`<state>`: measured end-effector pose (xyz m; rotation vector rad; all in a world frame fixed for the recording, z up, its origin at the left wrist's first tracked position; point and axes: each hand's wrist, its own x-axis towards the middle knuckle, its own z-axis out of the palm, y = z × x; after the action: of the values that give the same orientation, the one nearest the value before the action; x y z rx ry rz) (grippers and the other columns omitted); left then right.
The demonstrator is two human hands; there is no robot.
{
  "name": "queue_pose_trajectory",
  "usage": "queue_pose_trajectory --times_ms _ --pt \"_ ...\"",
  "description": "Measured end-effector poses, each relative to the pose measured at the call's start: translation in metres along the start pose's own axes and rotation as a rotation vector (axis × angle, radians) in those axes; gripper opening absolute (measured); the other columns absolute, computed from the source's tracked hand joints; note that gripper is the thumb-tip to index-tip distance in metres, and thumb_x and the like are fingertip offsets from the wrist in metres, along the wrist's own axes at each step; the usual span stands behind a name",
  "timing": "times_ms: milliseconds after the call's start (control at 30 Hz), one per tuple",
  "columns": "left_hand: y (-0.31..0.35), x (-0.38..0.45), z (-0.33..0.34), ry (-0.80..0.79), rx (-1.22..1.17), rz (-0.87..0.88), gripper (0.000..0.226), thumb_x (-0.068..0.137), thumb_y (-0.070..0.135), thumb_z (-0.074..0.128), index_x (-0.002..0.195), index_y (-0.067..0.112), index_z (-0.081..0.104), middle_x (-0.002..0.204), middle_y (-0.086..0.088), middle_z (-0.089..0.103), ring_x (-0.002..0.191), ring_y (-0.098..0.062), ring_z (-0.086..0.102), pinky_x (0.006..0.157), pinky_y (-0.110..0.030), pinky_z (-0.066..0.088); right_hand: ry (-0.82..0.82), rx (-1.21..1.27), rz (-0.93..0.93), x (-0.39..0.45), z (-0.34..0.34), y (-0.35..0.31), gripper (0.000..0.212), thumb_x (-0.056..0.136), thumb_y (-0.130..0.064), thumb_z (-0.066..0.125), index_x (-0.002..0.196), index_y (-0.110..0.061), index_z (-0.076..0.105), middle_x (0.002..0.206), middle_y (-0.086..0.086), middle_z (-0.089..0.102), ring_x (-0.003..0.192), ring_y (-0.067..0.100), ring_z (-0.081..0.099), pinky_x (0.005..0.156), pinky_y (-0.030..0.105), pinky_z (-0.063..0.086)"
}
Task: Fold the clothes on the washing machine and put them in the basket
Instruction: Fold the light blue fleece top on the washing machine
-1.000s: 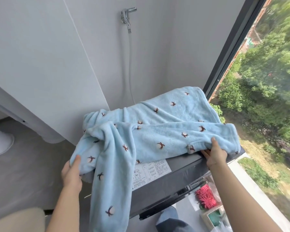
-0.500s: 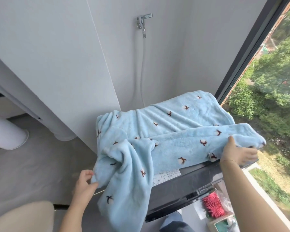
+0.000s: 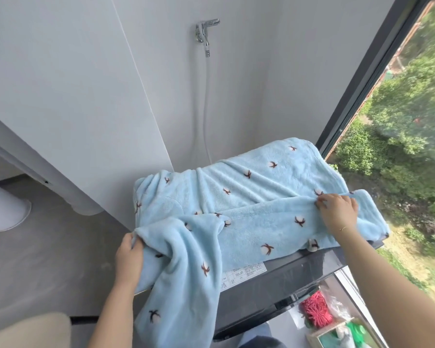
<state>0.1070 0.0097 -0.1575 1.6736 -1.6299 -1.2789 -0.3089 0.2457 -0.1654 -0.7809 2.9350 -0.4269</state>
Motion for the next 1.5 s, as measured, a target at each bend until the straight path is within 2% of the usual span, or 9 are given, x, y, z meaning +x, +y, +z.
queue_pose_trajectory --times_ms 133,333,467,700,800,933,1167,1333,1500 --pt "-0.003 0.005 -0.005 0.116 0.053 -0.034 0.024 0.102 0.024 0.036 0.101 0.007 0.052 0.093 -0.011 0.059 0.090 -0.028 0.053 0.077 -0.038 0.040 0.208 0.080 -0.156 0.018 -0.014 -0.013 0.020 0.098 -0.019 0.053 0.101 -0.010 0.070 0.107 0.010 0.070 0.105 0.033 0.051 0.103 0.041 0.024" --pt "-0.015 0.026 -0.006 0.120 0.315 -0.127 0.016 0.098 0.026 0.041 0.100 0.013 0.049 0.096 -0.018 0.061 0.089 -0.036 0.057 0.078 -0.043 0.046 -0.076 -0.028 -0.078 0.022 0.007 -0.033 0.027 0.100 -0.025 0.046 0.116 -0.012 0.062 0.128 0.012 0.057 0.125 0.033 0.044 0.115 0.046 0.017" --pt "-0.017 0.035 -0.004 0.073 0.455 -0.166 0.020 0.097 0.029 0.043 0.105 0.014 0.052 0.107 -0.021 0.061 0.097 -0.040 0.058 0.076 -0.038 0.042 0.190 0.069 -0.266 -0.023 0.017 -0.064 0.027 0.097 -0.017 0.048 0.117 -0.007 0.063 0.135 0.016 0.054 0.130 0.035 0.045 0.115 0.051 0.023" --pt "-0.021 0.031 -0.009 0.075 0.357 -0.232 0.032 0.099 0.040 0.043 0.102 0.009 0.054 0.100 -0.016 0.060 0.092 -0.034 0.056 0.073 -0.036 0.039 -0.235 -0.089 -0.308 -0.056 0.051 -0.064 0.057 0.101 -0.052 0.013 0.154 -0.032 0.013 0.163 -0.006 0.004 0.150 0.013 0.000 0.121 0.044 -0.008" --pt "-0.035 0.033 -0.026 0.074 0.231 -0.318 0.054 0.094 0.052 0.048 0.105 0.000 0.060 0.103 -0.021 0.065 0.100 -0.038 0.060 0.084 -0.043 0.046 -0.225 -0.014 -0.156 -0.044 0.040 -0.066 0.053 0.103 -0.041 0.025 0.154 -0.025 0.020 0.164 0.000 0.007 0.150 0.017 0.004 0.121 0.046 -0.001" --pt "-0.039 -0.007 -0.047 0.226 0.167 -0.123 0.027 0.093 0.033 0.057 0.095 0.007 0.060 0.095 -0.012 0.066 0.094 -0.034 0.061 0.080 -0.040 0.048 -0.058 0.199 -0.106 -0.070 0.028 -0.075 0.038 0.096 -0.016 0.049 0.133 -0.009 0.055 0.150 0.012 0.040 0.140 0.032 0.030 0.115 0.048 0.025" --pt "-0.070 -0.084 -0.044 -0.469 0.102 -0.236 0.044 0.074 0.049 0.077 0.103 0.020 0.061 0.100 0.006 0.070 0.092 -0.009 0.066 0.079 -0.025 0.050 -0.042 0.447 -0.288 -0.205 0.049 -0.137 0.022 0.084 0.005 0.060 0.095 -0.011 0.072 0.099 -0.002 0.065 0.097 0.023 0.054 0.080 0.029 0.038" --pt "-0.064 -0.096 -0.046 -0.369 0.158 0.004 0.021 0.083 0.035 0.072 0.101 0.032 0.062 0.097 0.014 0.069 0.099 -0.010 0.065 0.076 -0.022 0.049 -0.157 0.485 -0.089 -0.276 0.064 -0.137 0.023 0.085 0.002 0.054 0.084 -0.016 0.068 0.088 -0.012 0.055 0.092 0.013 0.049 0.067 0.018 0.032" --pt "-0.028 -0.108 -0.050 -0.577 -0.361 -0.276 0.040 0.082 0.039 0.069 0.108 0.009 0.068 0.103 -0.016 0.072 0.101 -0.031 0.068 0.091 -0.041 0.053 -0.334 0.608 0.123 -0.305 0.054 -0.128 0.024 0.080 -0.009 0.056 0.068 -0.027 0.066 0.064 -0.003 0.065 0.058 0.010 0.056 0.058 0.027 0.044"
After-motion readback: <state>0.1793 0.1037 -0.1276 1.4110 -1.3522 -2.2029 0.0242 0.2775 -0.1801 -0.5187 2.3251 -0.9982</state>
